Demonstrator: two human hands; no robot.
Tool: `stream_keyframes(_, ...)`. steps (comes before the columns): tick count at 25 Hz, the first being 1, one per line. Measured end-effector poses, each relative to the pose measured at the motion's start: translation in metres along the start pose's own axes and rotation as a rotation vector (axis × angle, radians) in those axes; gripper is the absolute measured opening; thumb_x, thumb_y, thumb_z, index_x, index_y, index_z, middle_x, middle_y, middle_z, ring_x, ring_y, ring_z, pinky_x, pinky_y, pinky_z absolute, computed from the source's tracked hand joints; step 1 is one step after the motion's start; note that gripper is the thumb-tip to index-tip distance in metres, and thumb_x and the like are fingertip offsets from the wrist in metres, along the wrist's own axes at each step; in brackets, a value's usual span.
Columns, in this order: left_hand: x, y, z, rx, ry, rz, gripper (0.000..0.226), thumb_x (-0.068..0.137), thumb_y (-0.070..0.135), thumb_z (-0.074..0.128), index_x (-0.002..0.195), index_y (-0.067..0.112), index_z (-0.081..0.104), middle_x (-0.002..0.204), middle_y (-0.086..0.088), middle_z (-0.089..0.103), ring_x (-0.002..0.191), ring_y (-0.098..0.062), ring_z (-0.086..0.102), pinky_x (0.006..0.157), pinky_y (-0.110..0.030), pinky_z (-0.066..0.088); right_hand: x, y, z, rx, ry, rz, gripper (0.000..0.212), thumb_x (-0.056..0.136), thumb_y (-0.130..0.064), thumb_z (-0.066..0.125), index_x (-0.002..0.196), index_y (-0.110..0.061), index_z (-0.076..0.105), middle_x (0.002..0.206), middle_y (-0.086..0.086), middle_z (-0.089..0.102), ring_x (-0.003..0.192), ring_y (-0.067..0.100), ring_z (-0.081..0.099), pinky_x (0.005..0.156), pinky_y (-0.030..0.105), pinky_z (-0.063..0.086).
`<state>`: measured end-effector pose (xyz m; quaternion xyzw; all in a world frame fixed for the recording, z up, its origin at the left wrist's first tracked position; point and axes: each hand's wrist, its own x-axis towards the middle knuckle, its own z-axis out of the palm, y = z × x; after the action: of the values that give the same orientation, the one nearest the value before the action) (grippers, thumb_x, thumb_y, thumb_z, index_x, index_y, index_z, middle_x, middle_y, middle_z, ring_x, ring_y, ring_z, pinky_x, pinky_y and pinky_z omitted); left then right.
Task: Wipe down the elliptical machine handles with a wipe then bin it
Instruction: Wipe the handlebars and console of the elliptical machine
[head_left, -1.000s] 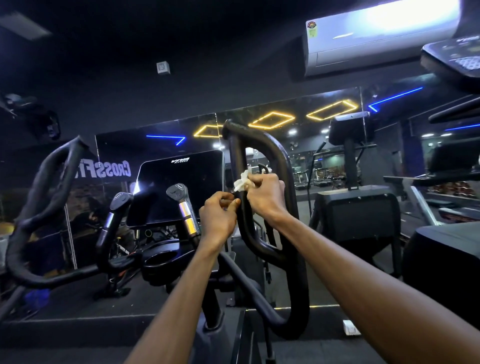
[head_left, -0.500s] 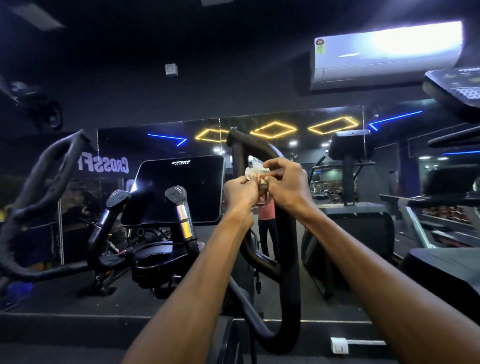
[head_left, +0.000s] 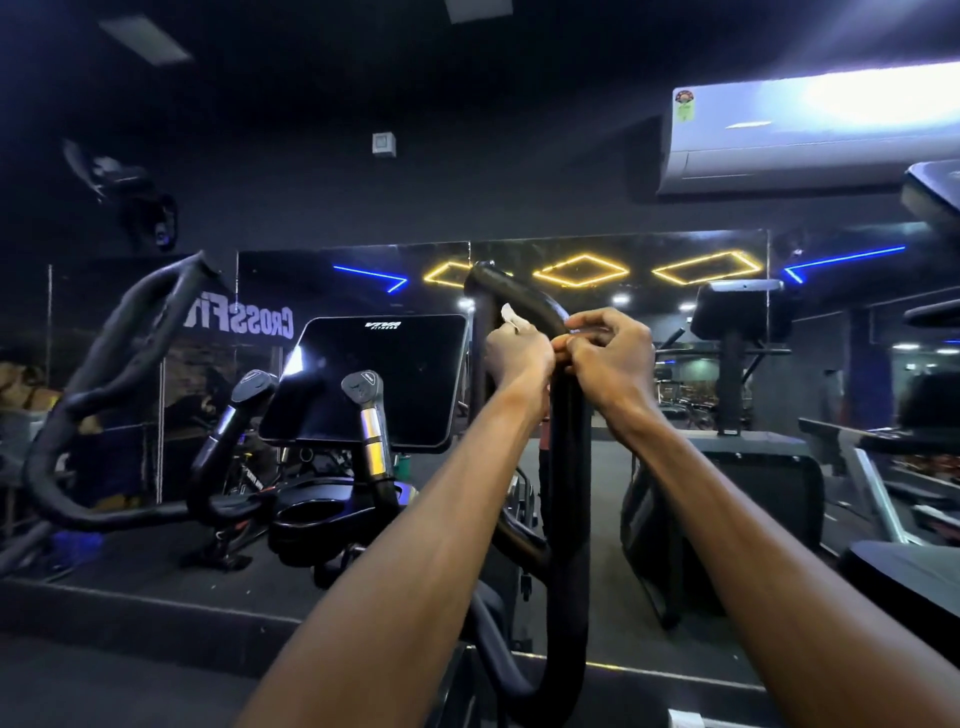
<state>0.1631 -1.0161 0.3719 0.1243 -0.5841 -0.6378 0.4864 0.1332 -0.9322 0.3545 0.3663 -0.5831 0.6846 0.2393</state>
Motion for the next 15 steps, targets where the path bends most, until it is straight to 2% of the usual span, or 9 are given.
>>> stream_keyframes(2,0.005,-0.016,-0.006,0.160,-0.052,0.094,0.025,0.096,0.023,0.054,0.088,0.007,0.072,0.081,-0.008,0.072,0.077,-0.022,0.070,0.066,-0.033,0.060,0.001,0.000,-0.002,0.014,-0.032,0.010,0.022,0.088,0.007,0.060,0.104,-0.007,0.066,0.083,0.007,0.075,0.071,0.012,0.074,0.059,0.020,0.055)
stream_keyframes(3,0.008,-0.019,-0.010,0.226,-0.053,0.142,0.022,0.095,0.024,0.057,0.087,0.011,0.073,0.082,-0.007,0.073,0.078,-0.020,0.070,0.070,-0.034,0.059,0.002,0.000,-0.003,0.025,-0.039,0.019,0.022,0.088,0.007,0.060,0.104,-0.007,0.066,0.084,0.007,0.075,0.070,0.011,0.074,0.057,0.017,0.054)
stream_keyframes(7,0.005,-0.013,-0.010,0.294,0.153,0.352,0.034,0.098,0.027,0.051,0.077,0.007,0.069,0.070,-0.003,0.068,0.059,-0.012,0.057,0.055,-0.024,0.042,0.006,0.002,-0.003,0.048,-0.033,0.054,0.021,0.089,0.006,0.059,0.102,-0.008,0.066,0.082,0.006,0.076,0.068,0.009,0.073,0.056,0.017,0.053)
stream_keyframes(8,0.000,-0.015,-0.007,0.295,0.172,0.383,0.035,0.099,0.025,0.049,0.075,0.006,0.066,0.068,-0.004,0.066,0.058,-0.014,0.057,0.055,-0.027,0.041,0.006,0.002,-0.003,0.050,-0.038,0.058,0.020,0.089,0.006,0.059,0.101,-0.008,0.066,0.082,0.006,0.076,0.068,0.008,0.073,0.057,0.017,0.053)
stream_keyframes(10,-0.008,-0.030,-0.002,0.351,0.121,0.470,0.030,0.097,0.019,0.046,0.073,0.006,0.059,0.065,-0.007,0.064,0.060,-0.022,0.059,0.056,-0.033,0.043,0.005,0.005,-0.005,0.050,-0.062,0.057,0.022,0.088,0.007,0.058,0.102,-0.007,0.066,0.083,0.007,0.075,0.068,0.008,0.073,0.058,0.016,0.052)
stream_keyframes(12,-0.014,-0.041,-0.004,0.422,0.056,0.543,0.028,0.096,0.015,0.047,0.072,0.007,0.059,0.063,-0.005,0.063,0.058,-0.019,0.057,0.055,-0.032,0.041,0.004,0.007,-0.010,0.049,-0.090,0.060,0.024,0.087,0.009,0.057,0.103,-0.005,0.065,0.084,0.010,0.075,0.069,0.009,0.073,0.057,0.015,0.052)
stream_keyframes(15,-0.009,-0.034,-0.007,0.410,0.089,0.520,0.028,0.098,0.015,0.048,0.074,0.007,0.060,0.064,-0.003,0.060,0.057,-0.015,0.053,0.052,-0.028,0.035,0.007,0.011,-0.016,0.036,-0.078,0.076,0.023,0.086,0.009,0.056,0.099,-0.008,0.066,0.083,0.010,0.074,0.068,0.012,0.072,0.057,0.018,0.053)
